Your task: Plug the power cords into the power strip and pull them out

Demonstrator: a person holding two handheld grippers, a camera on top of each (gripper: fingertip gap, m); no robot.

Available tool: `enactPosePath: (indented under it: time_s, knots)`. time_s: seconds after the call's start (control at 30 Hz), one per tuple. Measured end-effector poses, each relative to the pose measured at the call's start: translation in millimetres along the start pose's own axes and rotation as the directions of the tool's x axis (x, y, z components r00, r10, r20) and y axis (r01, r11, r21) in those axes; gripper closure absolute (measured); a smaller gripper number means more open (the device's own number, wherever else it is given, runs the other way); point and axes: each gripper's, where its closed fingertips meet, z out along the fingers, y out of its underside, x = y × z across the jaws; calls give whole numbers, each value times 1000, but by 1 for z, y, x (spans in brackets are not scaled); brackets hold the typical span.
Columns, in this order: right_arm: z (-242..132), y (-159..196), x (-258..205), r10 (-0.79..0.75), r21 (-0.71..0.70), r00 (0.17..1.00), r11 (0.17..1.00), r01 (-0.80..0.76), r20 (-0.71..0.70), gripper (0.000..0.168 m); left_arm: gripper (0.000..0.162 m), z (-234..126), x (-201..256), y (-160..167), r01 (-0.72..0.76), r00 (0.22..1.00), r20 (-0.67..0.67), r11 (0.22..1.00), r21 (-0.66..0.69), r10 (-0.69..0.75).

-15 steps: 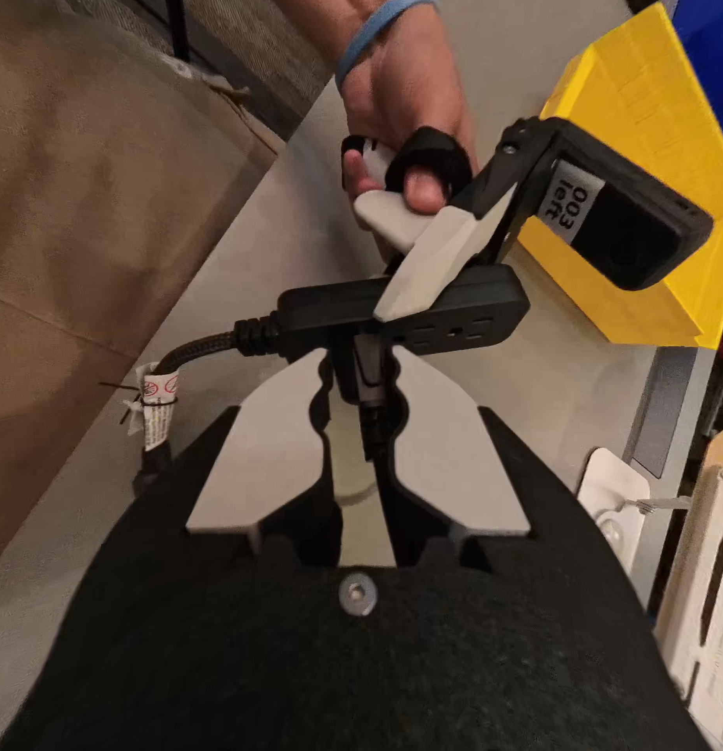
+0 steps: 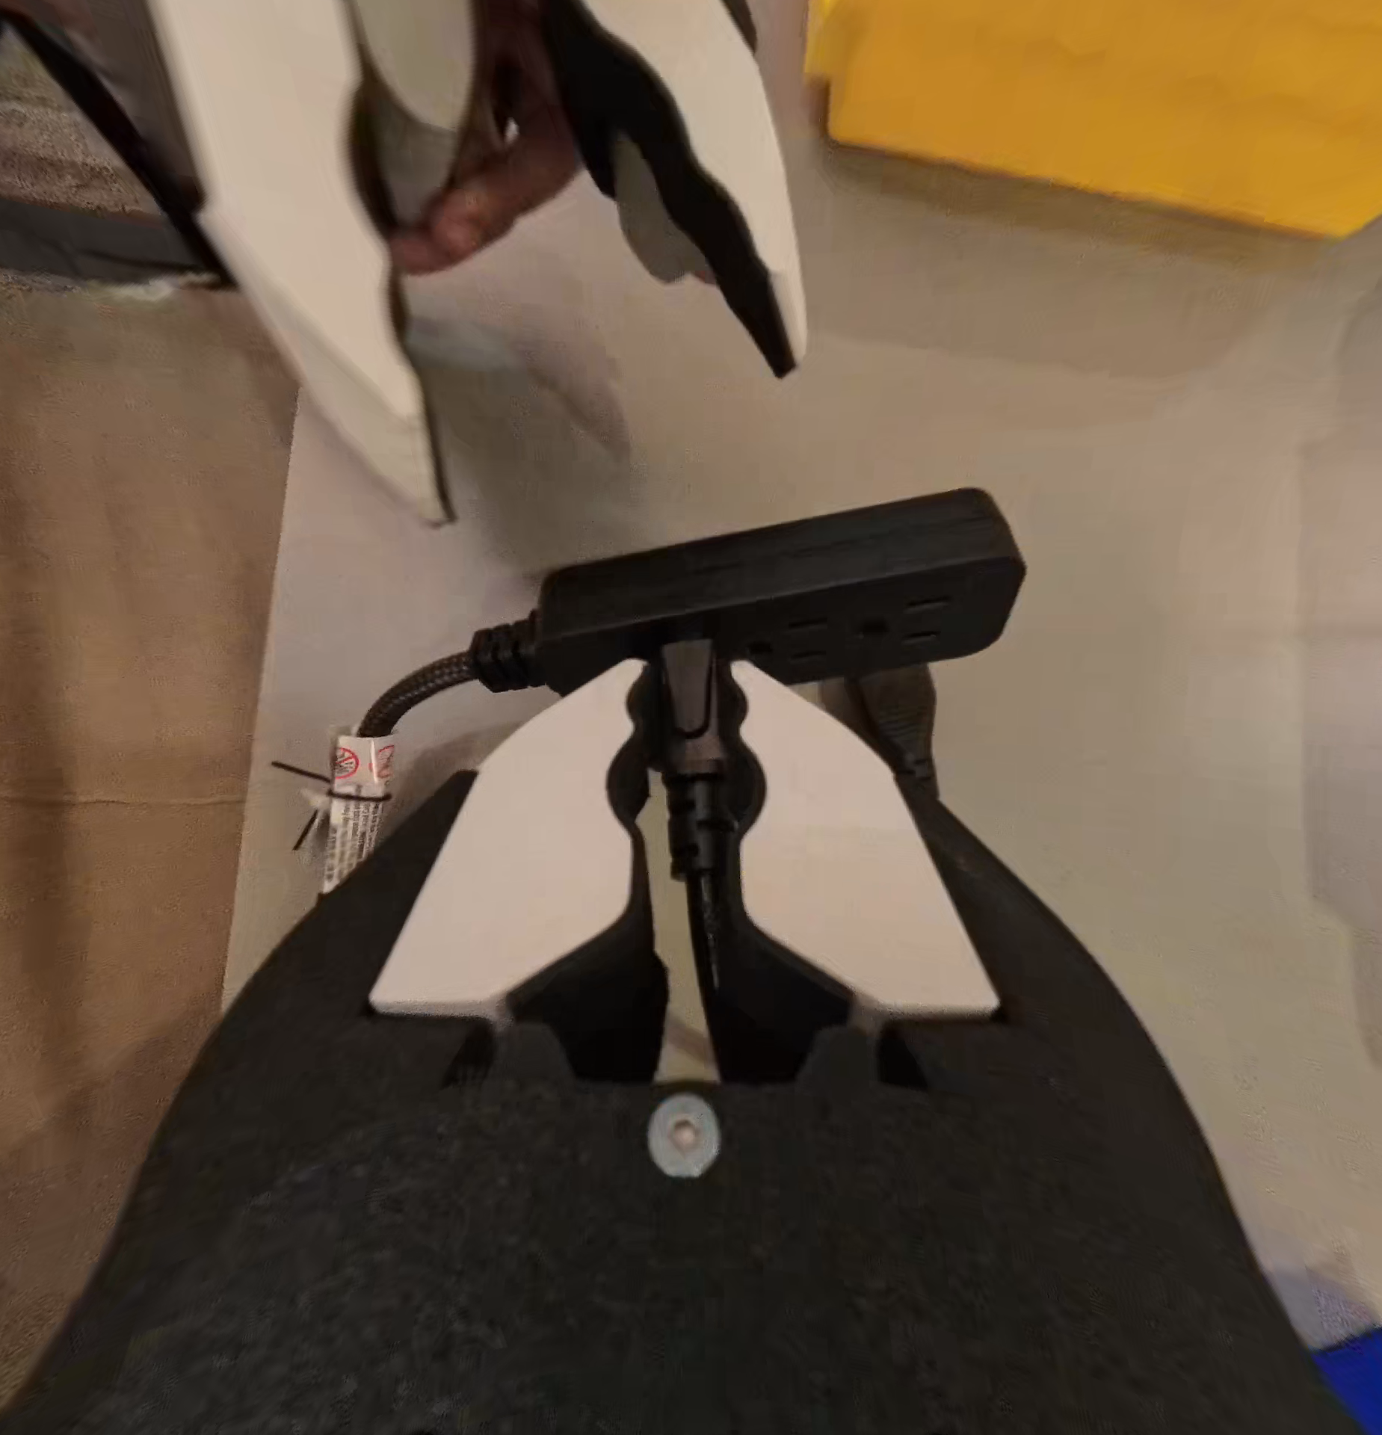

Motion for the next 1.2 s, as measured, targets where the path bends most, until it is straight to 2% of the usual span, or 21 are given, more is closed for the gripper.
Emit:
enactPosePath:
  time_s: [0.07, 0.13, 0.23, 0.3, 0.4, 0.5, 0.6, 0.67, 0.77, 0.87, 0.9, 0.97, 1.03, 1.2]
  knots:
    - [17, 10, 6, 56, -168, 997, 985, -48, 46, 154, 76, 11, 10, 8, -63, 998, 2, 995, -75, 63]
    - [34, 11, 3, 76, -301, 987, 953, -31, 139, 154, 72, 21, 8, 15, -85, 996, 8, 990, -115, 86]
    - [52, 9, -4, 81, -384, 960, 923, 29, 267, 154, 72, 32, -9, 35, -84, 996, 16, 983, -166, 87]
    - [56, 2, -2, -8, -325, 962, 941, 100, 274, 151, 72, 38, -15, 50, -64, 998, -8, 976, -207, 64]
    - [35, -27, 12, -121, -143, 985, 980, 138, 120, 145, 72, 47, -12, 63, -105, 994, -34, 959, -264, 99]
    - [-2, -42, 11, -58, 47, 998, 997, 57, 23, 140, 74, 52, -17, 70, -166, 984, 5, 935, -315, 176]
    - [-17, -15, 5, 42, 199, 999, 979, -35, -31, 138, 75, 52, -19, 72, -148, 988, -2, 933, -327, 156]
    - [-5, 13, -4, 127, 280, 992, 952, -124, 5, 139, 77, 50, -18, 73, -153, 988, -18, 933, -325, 155]
    - [29, 42, -5, 213, 245, 976, 945, -219, 50, 127, 80, 48, -9, 75, -157, 987, -87, 932, -326, 135]
    - [42, 16, -8, 195, 355, 975, 908, -222, 110, 130, 83, 48, -9, 74, -141, 989, -97, 936, -323, 115]
    - [49, 13, -7, 183, 350, 978, 914, -207, 101, 131, 86, 47, -9, 73, -132, 989, -100, 938, -320, 104]
    - [58, 10, -5, 161, 344, 983, 922, -180, 85, 135, 102, 46, -13, 72, -116, 992, -86, 942, -315, 93]
    - [60, 6, -3, 150, 359, 984, 916, -177, 100, 137, 102, 44, -15, 72, -117, 991, -96, 943, -313, 92]
    - [63, 6, 2, 120, 357, 988, 922, -147, 97, 127, 95, 44, -19, 73, -145, 989, -81, 937, -319, 126]
